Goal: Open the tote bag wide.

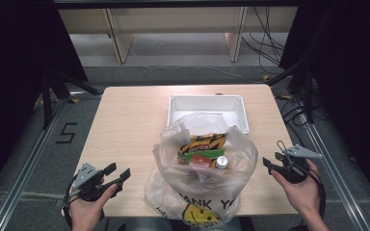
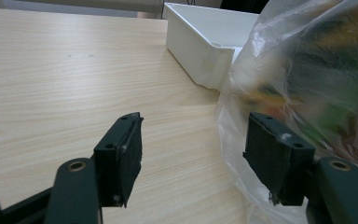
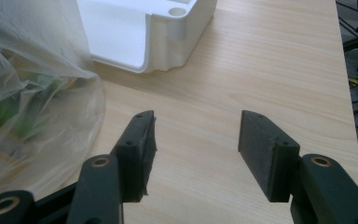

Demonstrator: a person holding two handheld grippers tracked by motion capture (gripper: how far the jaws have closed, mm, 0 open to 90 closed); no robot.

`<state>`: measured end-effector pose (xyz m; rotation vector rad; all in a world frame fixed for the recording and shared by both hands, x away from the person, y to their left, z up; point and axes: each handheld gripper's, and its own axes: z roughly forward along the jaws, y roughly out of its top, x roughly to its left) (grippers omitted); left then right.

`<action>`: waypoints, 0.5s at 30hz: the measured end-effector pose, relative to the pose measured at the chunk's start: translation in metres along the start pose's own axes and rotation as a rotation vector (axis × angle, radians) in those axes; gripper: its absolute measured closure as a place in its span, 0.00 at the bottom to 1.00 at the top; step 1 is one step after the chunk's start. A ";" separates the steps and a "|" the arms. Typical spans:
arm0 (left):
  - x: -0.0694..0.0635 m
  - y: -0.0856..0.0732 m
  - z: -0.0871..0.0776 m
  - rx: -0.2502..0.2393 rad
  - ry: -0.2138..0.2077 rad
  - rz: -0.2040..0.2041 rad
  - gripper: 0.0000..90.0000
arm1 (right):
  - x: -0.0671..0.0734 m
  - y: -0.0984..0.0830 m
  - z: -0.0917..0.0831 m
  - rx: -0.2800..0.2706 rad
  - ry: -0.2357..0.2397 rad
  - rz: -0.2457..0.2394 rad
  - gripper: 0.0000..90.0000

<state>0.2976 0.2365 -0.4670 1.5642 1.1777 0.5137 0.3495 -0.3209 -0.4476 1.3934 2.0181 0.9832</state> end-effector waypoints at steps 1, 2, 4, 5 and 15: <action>0.000 0.000 0.000 0.000 0.000 0.000 0.41 | 0.000 0.000 0.000 0.000 0.006 0.006 0.52; -0.001 0.000 -0.001 0.006 0.008 -0.001 0.41 | 0.000 0.000 0.000 0.000 0.006 0.006 0.52; -0.001 0.000 -0.001 0.003 0.006 0.002 0.41 | 0.002 0.000 -0.002 0.001 0.003 0.055 0.51; -0.001 0.001 0.000 -0.003 0.006 -0.001 0.41 | 0.002 0.000 -0.002 -0.003 0.002 0.055 0.51; -0.008 0.008 -0.005 -0.037 -0.014 0.008 0.45 | 0.002 0.007 -0.013 -0.094 -0.002 0.007 0.56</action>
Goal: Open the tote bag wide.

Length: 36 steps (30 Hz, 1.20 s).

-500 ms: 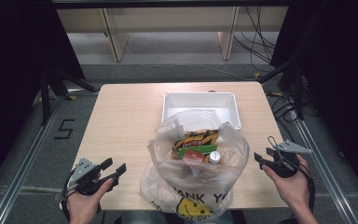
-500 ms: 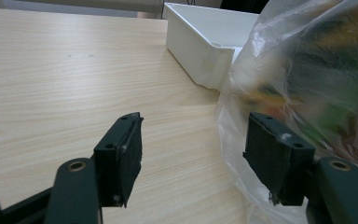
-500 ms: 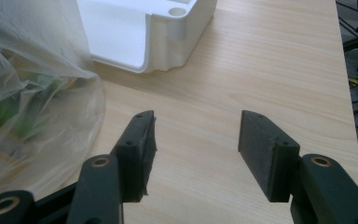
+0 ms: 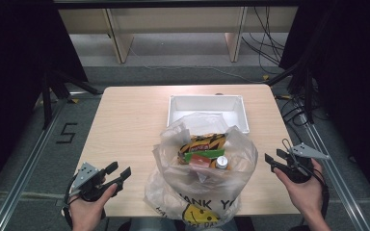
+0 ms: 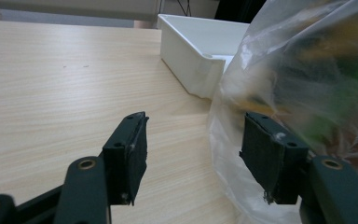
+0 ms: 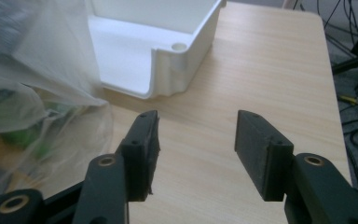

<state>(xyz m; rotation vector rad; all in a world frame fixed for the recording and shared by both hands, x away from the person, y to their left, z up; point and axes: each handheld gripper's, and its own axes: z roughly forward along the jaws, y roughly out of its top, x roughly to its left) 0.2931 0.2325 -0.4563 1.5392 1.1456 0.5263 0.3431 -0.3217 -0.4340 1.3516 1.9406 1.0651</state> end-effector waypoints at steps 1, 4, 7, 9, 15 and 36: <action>0.000 0.000 0.000 0.000 0.000 0.000 0.45 | 0.000 0.000 0.000 0.000 0.000 0.000 0.56; -0.006 0.012 -0.004 -0.027 -0.034 -0.007 0.46 | 0.004 0.012 -0.010 -0.048 0.028 -0.021 0.60; -0.009 0.023 -0.005 -0.053 -0.055 -0.013 0.48 | 0.014 0.028 -0.021 -0.080 0.047 0.000 0.62; -0.020 0.043 -0.008 -0.076 -0.110 -0.032 0.50 | 0.018 0.039 -0.028 -0.113 0.064 -0.036 0.63; -0.053 0.079 -0.007 -0.087 -0.215 0.019 0.52 | 0.034 0.065 -0.050 -0.165 0.134 -0.077 0.63; -0.102 0.131 0.042 0.064 -0.282 0.173 0.51 | 0.065 0.131 -0.054 -0.208 0.368 -0.120 0.55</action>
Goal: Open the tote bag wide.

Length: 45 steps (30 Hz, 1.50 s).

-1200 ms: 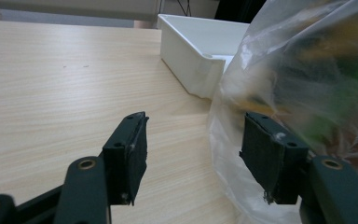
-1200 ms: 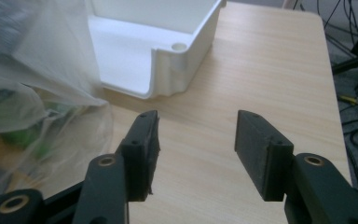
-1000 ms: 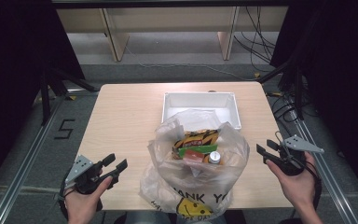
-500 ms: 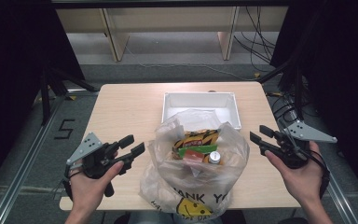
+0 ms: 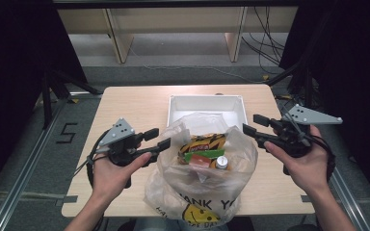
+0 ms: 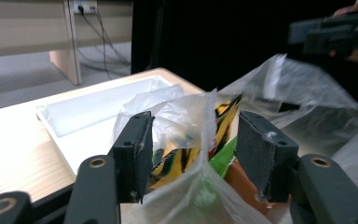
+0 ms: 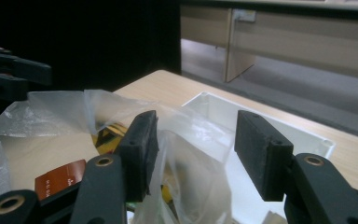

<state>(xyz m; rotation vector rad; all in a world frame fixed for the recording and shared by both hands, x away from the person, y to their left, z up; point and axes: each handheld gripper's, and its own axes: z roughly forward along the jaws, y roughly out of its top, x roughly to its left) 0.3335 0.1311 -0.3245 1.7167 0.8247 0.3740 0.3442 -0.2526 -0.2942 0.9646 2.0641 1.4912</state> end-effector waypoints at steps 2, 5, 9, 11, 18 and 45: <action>-0.002 0.005 0.008 0.027 0.006 0.031 0.52 | -0.001 -0.001 0.010 0.022 0.020 0.000 0.55; -0.001 0.008 0.015 0.053 0.006 0.055 0.57 | 0.000 -0.003 0.016 0.069 0.034 -0.018 0.62; 0.002 0.006 0.019 0.087 0.009 0.108 0.75 | 0.003 -0.008 0.020 0.116 0.022 -0.130 0.80; 0.006 0.002 0.019 0.098 -0.003 0.100 0.84 | 0.003 -0.011 0.020 0.131 0.022 -0.162 0.87; 0.013 -0.011 0.012 0.120 0.007 0.076 0.97 | 0.009 -0.021 0.015 0.168 -0.033 -0.216 0.99; 0.030 -0.086 0.015 0.251 0.089 -0.002 0.99 | 0.013 -0.093 0.022 0.405 -0.022 -0.215 1.00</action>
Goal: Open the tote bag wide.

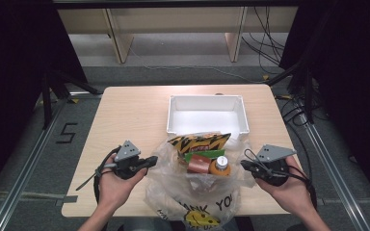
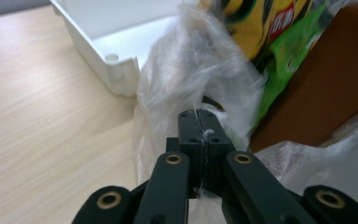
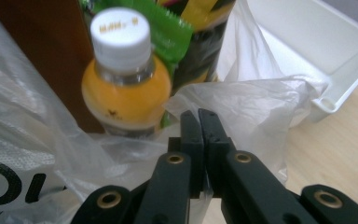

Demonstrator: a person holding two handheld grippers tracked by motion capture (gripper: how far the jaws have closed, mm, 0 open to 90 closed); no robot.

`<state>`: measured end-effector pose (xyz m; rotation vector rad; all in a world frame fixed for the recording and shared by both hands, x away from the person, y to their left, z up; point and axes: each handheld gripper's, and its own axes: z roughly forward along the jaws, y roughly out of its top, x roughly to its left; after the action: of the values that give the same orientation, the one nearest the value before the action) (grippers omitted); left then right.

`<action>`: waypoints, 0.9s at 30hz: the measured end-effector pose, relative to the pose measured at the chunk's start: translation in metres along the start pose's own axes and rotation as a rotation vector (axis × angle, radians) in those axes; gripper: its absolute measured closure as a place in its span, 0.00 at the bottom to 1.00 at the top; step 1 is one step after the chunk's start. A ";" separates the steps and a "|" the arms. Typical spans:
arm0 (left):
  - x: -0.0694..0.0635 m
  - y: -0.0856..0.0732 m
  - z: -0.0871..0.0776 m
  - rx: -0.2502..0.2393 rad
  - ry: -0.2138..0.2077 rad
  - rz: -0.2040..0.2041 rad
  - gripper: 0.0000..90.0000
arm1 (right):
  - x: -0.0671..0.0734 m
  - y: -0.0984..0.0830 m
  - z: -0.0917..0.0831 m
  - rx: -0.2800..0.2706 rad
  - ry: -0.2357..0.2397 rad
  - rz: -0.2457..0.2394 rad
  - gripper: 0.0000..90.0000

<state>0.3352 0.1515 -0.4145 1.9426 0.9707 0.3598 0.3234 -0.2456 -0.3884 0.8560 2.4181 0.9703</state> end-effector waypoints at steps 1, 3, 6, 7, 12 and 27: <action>0.001 -0.006 0.005 0.028 0.002 0.000 0.99 | 0.000 -0.003 0.004 0.020 0.010 0.006 1.00; 0.004 -0.011 0.009 0.057 -0.003 0.014 0.99 | 0.000 -0.006 0.007 0.045 0.016 0.017 1.00; 0.007 -0.017 0.016 0.074 -0.002 -0.002 0.99 | -0.002 -0.011 0.013 0.082 0.028 0.021 1.00; 0.007 -0.017 0.016 0.074 -0.002 -0.002 0.99 | -0.002 -0.011 0.013 0.082 0.028 0.021 1.00; 0.015 -0.029 0.028 0.102 -0.014 -0.045 0.99 | -0.009 -0.025 0.028 0.161 0.020 0.058 1.00; 0.021 -0.054 0.050 0.147 -0.013 -0.096 0.97 | -0.023 -0.043 0.043 0.235 0.028 0.075 0.92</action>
<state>0.3519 0.1520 -0.4892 2.0188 1.1043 0.2259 0.3476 -0.2648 -0.4456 1.0254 2.5766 0.7367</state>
